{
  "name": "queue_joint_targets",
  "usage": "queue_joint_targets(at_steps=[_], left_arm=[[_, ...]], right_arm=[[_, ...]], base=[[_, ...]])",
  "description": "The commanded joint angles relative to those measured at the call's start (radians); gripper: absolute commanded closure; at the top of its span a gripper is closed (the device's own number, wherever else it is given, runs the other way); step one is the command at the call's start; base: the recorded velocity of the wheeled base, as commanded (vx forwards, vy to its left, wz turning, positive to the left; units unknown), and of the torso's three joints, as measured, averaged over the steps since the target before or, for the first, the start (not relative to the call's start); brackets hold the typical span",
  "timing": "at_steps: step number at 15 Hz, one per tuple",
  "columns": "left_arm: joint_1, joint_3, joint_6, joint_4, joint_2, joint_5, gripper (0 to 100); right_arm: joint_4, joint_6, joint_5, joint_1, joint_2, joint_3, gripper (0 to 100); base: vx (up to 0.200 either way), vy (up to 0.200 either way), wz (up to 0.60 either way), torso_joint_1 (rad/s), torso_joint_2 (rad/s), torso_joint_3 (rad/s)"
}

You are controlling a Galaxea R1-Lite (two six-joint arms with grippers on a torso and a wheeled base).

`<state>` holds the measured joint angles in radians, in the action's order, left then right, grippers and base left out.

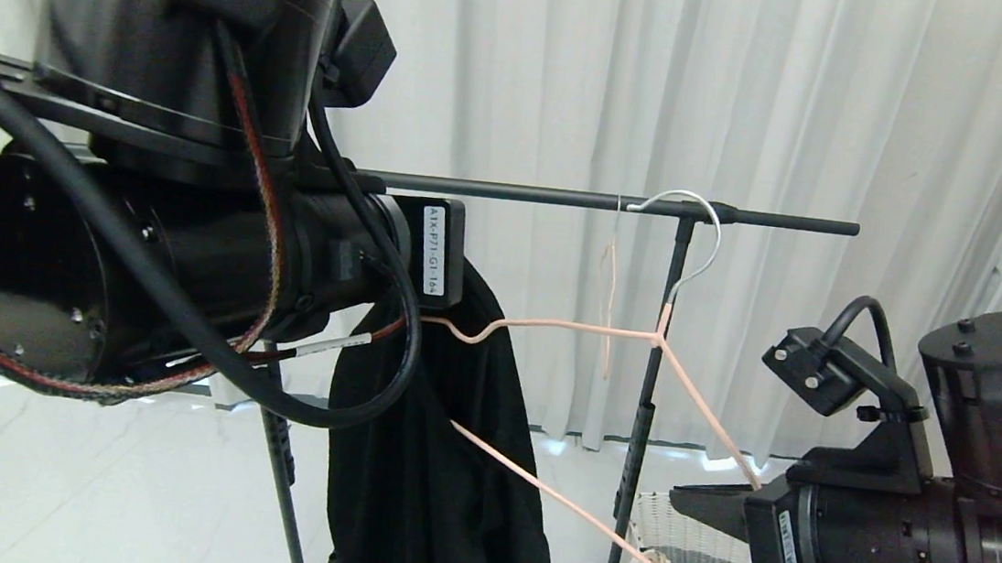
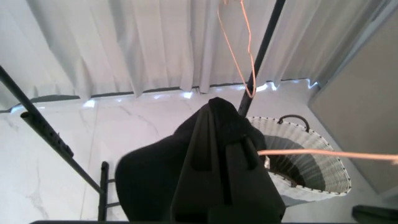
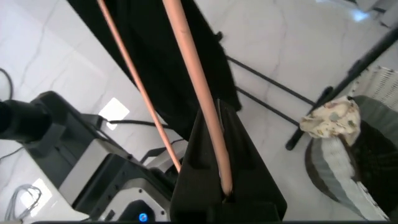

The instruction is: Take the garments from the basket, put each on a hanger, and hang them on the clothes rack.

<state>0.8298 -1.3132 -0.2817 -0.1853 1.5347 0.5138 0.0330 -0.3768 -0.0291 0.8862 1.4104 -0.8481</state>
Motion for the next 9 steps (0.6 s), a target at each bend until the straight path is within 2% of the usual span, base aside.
queue_joint_targets(at_steps=[1,5,9], left_arm=[[-0.001,-0.001,-0.001,0.000,0.001,0.000,100],[0.035,-0.023,-0.008,0.001,0.010,0.000,100],[0.098,-0.043,-0.024,0.044,0.048,0.005,100]], right_arm=[[0.005,0.021,-0.002,-0.032,-0.016,0.000,100],[0.004,0.026,-0.002,-0.042,0.004,-0.012,100],[-0.001,0.026,-0.003,-0.013,0.084,-0.106,100]], base=[[0.000,0.000,0.00,0.000,0.00,0.000],[0.000,0.000,0.00,0.000,0.00,0.000],[0.000,0.000,0.00,0.000,0.00,0.000]])
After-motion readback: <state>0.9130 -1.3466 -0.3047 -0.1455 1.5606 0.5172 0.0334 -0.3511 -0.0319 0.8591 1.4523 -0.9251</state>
